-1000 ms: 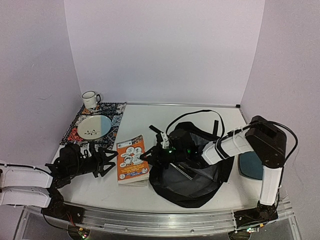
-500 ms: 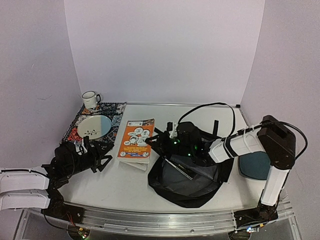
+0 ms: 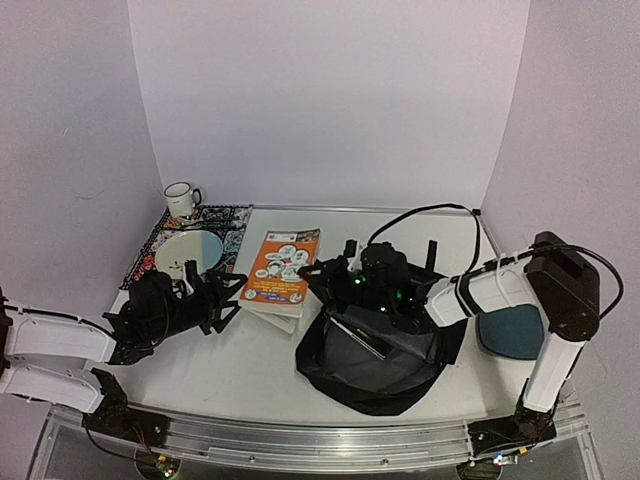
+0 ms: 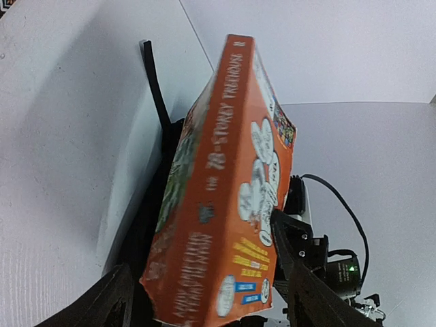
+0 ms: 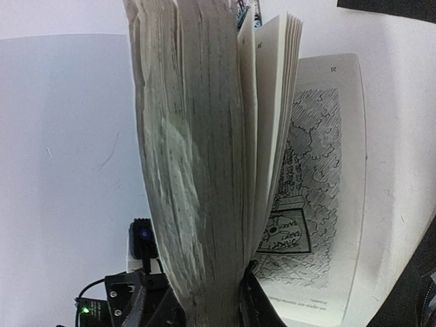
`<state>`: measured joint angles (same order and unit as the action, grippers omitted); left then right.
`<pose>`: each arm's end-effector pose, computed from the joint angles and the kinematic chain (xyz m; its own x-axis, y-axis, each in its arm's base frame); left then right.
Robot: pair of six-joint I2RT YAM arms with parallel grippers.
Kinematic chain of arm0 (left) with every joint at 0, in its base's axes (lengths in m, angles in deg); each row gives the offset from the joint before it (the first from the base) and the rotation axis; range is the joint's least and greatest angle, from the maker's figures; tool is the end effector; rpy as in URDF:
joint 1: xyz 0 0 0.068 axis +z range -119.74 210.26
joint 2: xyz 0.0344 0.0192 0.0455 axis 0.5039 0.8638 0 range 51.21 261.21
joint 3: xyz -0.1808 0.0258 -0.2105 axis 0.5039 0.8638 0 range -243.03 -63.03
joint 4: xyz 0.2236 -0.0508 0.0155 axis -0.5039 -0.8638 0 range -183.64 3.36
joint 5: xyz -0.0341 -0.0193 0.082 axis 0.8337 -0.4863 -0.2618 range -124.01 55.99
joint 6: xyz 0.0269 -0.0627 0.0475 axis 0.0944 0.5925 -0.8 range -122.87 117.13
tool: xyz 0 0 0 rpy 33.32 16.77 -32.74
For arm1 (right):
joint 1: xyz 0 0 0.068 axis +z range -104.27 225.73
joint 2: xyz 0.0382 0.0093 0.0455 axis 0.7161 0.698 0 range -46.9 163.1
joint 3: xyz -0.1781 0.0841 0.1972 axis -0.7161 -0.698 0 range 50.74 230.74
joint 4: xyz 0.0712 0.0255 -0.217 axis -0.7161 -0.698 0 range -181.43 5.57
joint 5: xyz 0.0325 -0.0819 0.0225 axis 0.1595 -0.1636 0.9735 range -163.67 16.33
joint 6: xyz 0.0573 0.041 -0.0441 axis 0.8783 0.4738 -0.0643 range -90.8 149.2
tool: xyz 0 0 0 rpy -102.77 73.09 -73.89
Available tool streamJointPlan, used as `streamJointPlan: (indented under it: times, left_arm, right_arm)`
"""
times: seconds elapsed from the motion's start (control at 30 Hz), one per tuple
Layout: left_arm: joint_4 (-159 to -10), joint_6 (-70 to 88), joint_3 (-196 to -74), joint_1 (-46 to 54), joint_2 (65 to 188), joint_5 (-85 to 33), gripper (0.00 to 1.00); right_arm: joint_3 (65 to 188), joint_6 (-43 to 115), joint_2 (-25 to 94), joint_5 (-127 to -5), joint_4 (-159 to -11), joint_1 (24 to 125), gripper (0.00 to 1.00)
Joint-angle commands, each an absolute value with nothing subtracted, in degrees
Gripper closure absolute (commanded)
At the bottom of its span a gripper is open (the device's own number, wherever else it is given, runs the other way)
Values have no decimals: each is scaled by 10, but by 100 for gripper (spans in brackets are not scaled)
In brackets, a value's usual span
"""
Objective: Pack the student bag
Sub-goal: Pass from the right arm to the left
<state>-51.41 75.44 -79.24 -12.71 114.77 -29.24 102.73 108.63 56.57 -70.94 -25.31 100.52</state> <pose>0.1641 -0.1611 0.2101 -0.7546 -0.6308 -0.1810 -0.0008 0.2767 -0.9610 0.2316 0.3340 0.2680 -0.8149 0.5482 -0.1882 -0.2302 -0.0081 0.9731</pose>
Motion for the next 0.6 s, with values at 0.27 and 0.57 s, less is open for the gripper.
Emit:
streamJointPlan:
  times: [0.27, 0.57]
  left_arm:
    - [-468, 744, -817, -141, 1152, -310, 21]
    - [-383, 753, -851, -168, 1237, -297, 25]
  right_arm:
    - [1047, 1089, 507, -734, -128, 1005, 100]
    - [1054, 1105, 513, -736, -103, 1007, 100]
